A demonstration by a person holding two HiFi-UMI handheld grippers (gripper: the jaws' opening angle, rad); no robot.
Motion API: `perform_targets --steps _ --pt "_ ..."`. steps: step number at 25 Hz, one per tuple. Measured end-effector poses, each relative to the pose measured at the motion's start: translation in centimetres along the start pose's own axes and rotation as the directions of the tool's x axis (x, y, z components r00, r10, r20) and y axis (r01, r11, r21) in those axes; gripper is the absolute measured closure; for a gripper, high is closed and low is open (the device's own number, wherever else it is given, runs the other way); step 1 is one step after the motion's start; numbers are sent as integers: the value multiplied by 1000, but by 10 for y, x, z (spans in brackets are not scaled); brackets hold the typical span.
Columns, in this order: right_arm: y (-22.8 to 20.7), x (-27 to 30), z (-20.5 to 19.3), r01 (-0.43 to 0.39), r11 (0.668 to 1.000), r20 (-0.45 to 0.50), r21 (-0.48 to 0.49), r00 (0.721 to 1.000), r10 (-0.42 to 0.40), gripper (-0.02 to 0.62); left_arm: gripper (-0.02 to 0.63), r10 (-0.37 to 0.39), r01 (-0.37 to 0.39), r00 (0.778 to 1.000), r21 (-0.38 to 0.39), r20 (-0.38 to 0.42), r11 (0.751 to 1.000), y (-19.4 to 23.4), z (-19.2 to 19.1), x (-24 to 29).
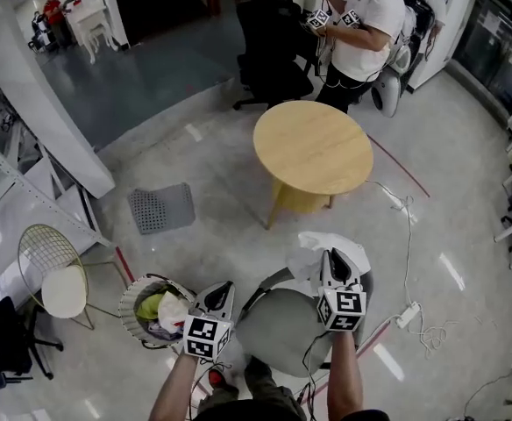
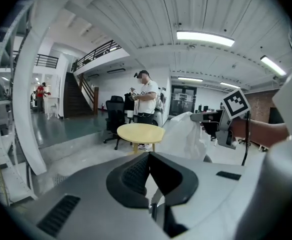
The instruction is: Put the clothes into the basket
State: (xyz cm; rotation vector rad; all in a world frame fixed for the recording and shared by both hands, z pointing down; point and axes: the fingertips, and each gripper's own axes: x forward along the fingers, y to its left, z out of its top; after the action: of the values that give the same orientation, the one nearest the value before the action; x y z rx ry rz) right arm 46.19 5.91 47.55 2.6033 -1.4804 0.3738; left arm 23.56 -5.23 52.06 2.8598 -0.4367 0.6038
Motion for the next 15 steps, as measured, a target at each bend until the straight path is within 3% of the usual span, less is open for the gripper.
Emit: perform_targets --steps 15 --pt "130 -30 45 -208 977 74 -37 975 210 540 599 191 -188 979 -44 73 981 61 -4 -117"
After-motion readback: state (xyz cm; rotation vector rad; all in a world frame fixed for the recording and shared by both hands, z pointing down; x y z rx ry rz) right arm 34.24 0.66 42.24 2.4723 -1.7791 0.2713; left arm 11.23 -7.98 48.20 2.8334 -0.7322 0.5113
